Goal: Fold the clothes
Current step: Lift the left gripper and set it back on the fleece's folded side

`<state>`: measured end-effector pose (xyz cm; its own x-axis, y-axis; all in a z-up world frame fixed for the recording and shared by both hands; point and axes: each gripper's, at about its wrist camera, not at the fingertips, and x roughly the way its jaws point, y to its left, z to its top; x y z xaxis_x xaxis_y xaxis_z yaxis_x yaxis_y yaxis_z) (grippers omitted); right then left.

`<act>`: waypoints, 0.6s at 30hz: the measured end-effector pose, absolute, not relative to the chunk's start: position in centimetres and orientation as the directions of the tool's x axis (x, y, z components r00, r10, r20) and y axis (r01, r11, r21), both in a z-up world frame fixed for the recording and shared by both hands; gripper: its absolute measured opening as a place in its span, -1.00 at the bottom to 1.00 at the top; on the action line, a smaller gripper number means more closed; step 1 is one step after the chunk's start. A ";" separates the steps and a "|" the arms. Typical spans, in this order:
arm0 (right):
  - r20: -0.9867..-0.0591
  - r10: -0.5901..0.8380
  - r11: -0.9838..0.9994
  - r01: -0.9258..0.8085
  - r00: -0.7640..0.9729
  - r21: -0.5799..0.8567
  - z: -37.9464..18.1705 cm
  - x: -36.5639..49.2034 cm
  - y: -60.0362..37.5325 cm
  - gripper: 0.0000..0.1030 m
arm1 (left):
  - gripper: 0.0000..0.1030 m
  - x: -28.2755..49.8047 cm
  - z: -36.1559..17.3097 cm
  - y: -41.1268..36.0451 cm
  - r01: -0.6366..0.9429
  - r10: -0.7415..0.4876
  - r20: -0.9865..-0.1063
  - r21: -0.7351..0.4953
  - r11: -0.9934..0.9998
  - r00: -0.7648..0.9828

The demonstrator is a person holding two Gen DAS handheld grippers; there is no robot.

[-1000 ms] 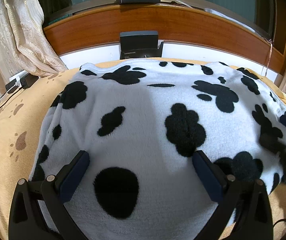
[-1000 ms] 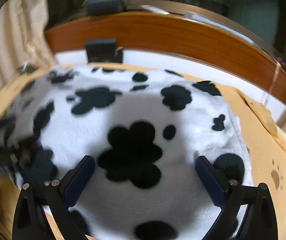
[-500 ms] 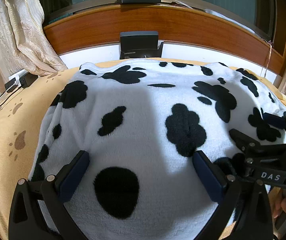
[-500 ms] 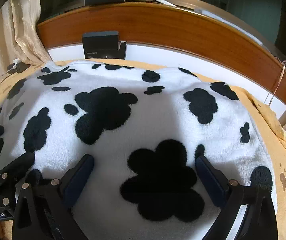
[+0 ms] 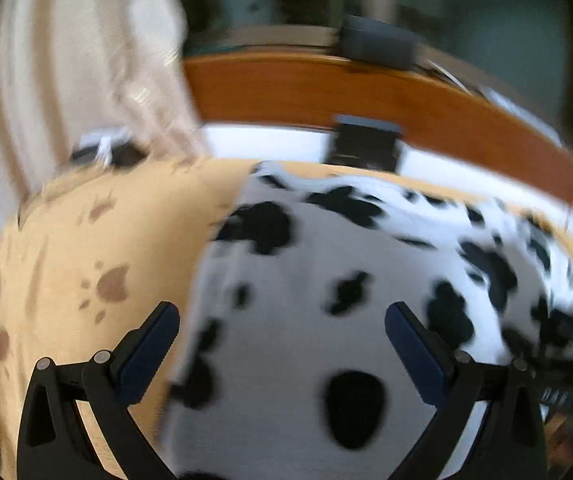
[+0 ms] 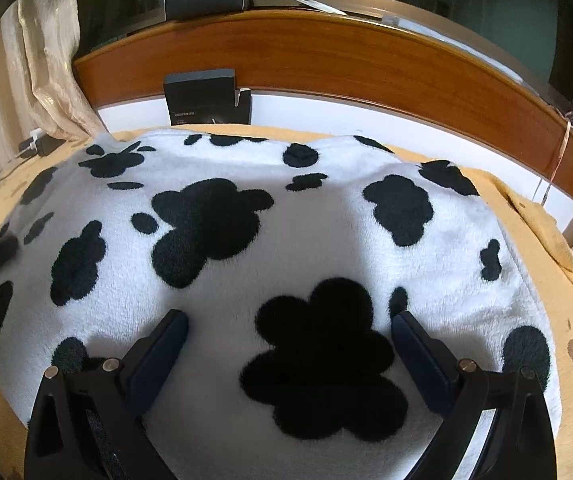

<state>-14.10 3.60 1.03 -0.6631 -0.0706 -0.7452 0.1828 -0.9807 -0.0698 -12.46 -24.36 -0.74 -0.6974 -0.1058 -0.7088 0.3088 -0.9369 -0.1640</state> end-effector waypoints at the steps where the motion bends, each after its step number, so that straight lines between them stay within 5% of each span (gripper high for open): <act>1: -0.746 -0.074 -0.981 0.184 -0.662 -0.066 1.0 -14.1 3.6 0.98 | 1.00 -12.7 -1.3 -25.6 0.328 -0.084 -0.729 -0.199 -0.923 -0.679; 7: -0.747 -0.083 -0.980 0.189 -0.660 -0.058 1.1 -14.0 3.6 0.98 | 1.00 -14.1 -3.8 -26.9 0.345 -0.101 -0.788 -0.147 -0.927 -0.607; 14: -0.626 0.028 -0.991 0.059 -0.780 -0.119 3.9 -12.8 6.5 0.98 | 1.00 -13.0 -1.8 -26.2 0.330 -0.121 -0.721 -0.157 -0.931 -0.683; 18: -0.659 0.076 -0.993 0.002 -0.749 -0.117 3.1 -14.1 8.9 0.98 | 1.00 -13.1 -1.1 -23.4 0.227 -0.064 -0.701 -0.142 -0.963 -0.710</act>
